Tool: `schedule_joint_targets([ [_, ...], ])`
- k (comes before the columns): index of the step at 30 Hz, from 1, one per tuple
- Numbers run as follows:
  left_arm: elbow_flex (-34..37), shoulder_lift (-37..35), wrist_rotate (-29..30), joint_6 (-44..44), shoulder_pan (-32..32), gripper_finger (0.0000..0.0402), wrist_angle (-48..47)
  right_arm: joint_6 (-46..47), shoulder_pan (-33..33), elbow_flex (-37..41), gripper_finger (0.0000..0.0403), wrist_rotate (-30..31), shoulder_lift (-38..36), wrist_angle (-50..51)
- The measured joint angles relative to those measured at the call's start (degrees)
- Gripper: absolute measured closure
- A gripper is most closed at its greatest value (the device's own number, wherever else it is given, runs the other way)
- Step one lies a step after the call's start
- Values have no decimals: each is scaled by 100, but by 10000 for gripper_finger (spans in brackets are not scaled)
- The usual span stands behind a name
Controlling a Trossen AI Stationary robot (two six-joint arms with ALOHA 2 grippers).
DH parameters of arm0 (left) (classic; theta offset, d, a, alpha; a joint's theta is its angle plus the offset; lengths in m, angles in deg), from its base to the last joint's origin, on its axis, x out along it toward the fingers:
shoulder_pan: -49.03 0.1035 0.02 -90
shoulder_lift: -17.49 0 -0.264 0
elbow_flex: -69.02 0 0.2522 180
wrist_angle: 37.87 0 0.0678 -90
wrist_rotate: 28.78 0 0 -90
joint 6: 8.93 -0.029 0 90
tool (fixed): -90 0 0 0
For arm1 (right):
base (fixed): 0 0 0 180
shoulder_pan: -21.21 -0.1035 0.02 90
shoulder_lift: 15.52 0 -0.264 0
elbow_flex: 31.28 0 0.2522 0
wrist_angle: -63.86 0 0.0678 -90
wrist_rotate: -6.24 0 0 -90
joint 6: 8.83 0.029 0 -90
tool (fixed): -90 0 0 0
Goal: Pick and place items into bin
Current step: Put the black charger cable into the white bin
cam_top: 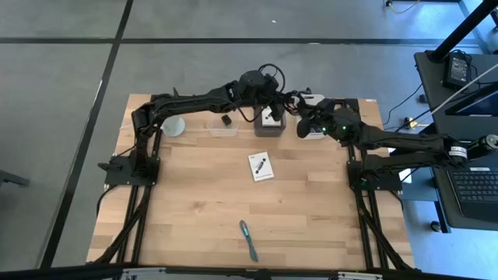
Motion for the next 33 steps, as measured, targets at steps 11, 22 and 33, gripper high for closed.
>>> schedule_joint_targets([
  [11, 0, -4, 0, -275, 46, 321, 364, 230, 232, 0, 391, -10, -457, 661],
  [22, 2, -258, 88, -563, 437, 289, 14, 901, 856, 0, 391, -24, -782, 2200],
  [33, 2, -725, 160, -898, 836, 306, -1207, 1281, 2101, 4, 391, -1426, -312, 3203],
])
